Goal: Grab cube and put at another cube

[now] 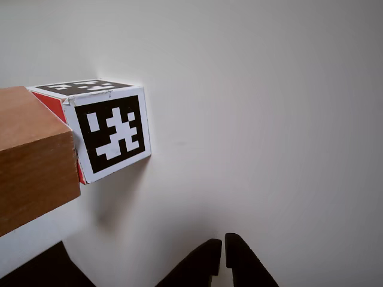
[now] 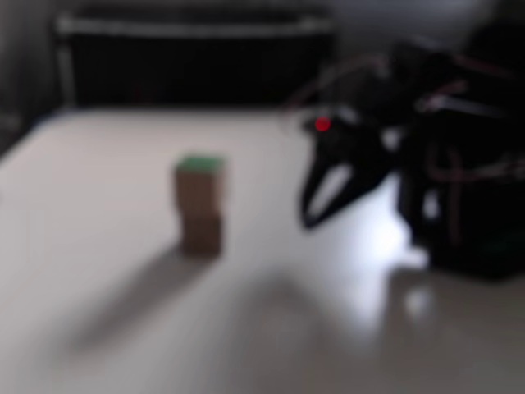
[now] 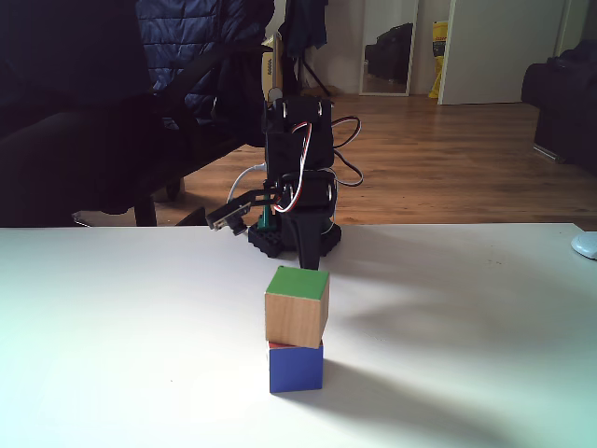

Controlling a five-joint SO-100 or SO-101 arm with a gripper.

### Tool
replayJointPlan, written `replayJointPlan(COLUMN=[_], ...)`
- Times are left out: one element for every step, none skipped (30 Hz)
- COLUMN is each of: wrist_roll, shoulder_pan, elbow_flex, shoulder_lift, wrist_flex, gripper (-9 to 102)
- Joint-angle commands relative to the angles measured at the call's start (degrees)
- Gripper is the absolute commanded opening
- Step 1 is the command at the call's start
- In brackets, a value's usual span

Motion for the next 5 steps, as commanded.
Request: replayJointPlan(wrist_roll=[-0.4,-0.4,-0.4,-0.4,-0.4], shoulder_pan=[-0.1,-0.1,-0.1,-0.1,-0.1], elbow_flex=[-1.0,-1.0,-1.0,-1.0,-1.0], shoulder_lift=[0.3,0.3,0.3,0.3,0.3], wrist_flex=[0.3,0.3,0.3,0.3,0.3], gripper=[0,0,0,0,0])
